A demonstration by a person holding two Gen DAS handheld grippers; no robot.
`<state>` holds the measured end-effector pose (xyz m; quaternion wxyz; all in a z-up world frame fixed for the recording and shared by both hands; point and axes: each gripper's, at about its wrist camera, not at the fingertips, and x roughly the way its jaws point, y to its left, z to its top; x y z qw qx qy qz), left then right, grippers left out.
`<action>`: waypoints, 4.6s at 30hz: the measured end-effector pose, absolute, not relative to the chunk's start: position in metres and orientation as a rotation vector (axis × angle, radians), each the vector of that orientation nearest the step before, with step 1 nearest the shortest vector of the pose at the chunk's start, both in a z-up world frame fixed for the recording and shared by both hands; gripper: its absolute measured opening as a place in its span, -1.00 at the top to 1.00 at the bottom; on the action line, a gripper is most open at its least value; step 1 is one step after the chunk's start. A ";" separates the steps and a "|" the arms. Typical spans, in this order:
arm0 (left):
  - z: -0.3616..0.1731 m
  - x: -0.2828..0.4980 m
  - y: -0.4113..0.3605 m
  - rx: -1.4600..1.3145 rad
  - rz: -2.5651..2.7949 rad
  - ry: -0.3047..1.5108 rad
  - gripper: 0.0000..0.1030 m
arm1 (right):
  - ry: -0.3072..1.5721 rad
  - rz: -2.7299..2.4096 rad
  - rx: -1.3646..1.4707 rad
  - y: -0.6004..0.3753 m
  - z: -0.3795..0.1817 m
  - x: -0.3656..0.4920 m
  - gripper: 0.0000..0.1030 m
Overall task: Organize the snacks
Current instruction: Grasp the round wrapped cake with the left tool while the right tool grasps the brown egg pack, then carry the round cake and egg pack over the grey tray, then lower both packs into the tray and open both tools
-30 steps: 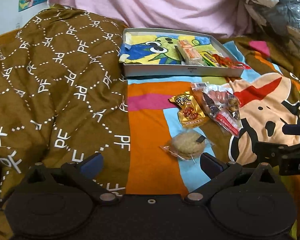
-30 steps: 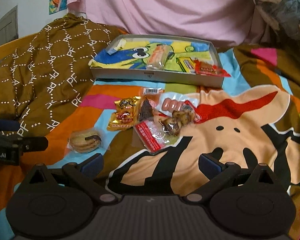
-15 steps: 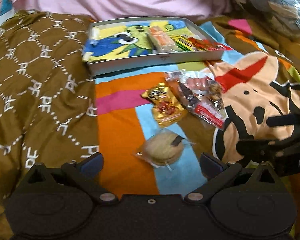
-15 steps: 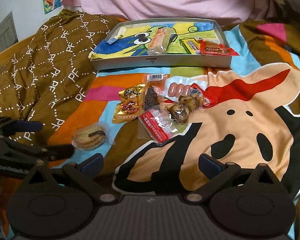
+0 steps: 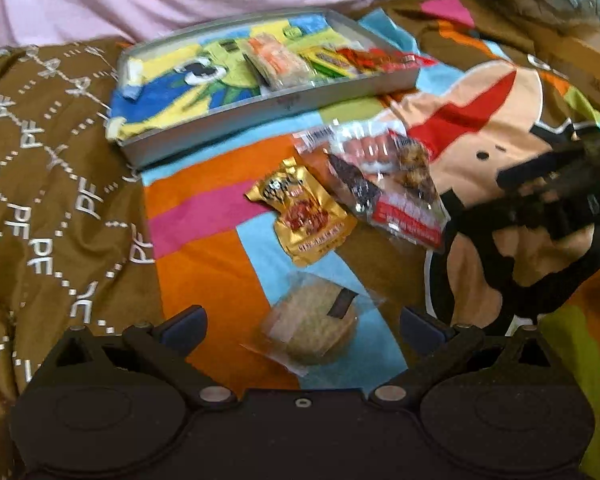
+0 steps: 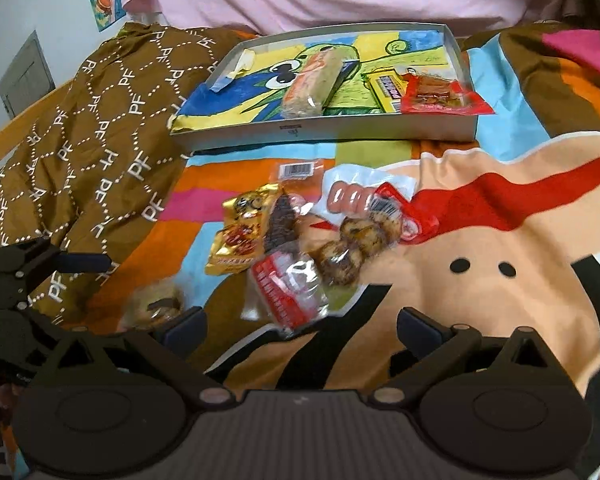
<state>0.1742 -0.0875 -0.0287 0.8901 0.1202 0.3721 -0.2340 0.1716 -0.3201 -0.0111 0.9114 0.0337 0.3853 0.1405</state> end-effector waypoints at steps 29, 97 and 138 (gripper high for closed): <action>-0.035 0.208 -0.097 0.097 -0.440 0.963 -0.04 | 0.802 0.209 0.339 -0.342 -0.040 0.246 -0.11; 0.054 0.286 -0.131 -0.180 -0.002 0.500 -0.01 | 0.388 0.341 0.563 -0.392 0.016 0.233 0.19; 0.002 0.392 -0.150 -0.172 0.078 0.528 -0.02 | 0.325 0.186 0.199 -0.339 0.014 0.357 0.15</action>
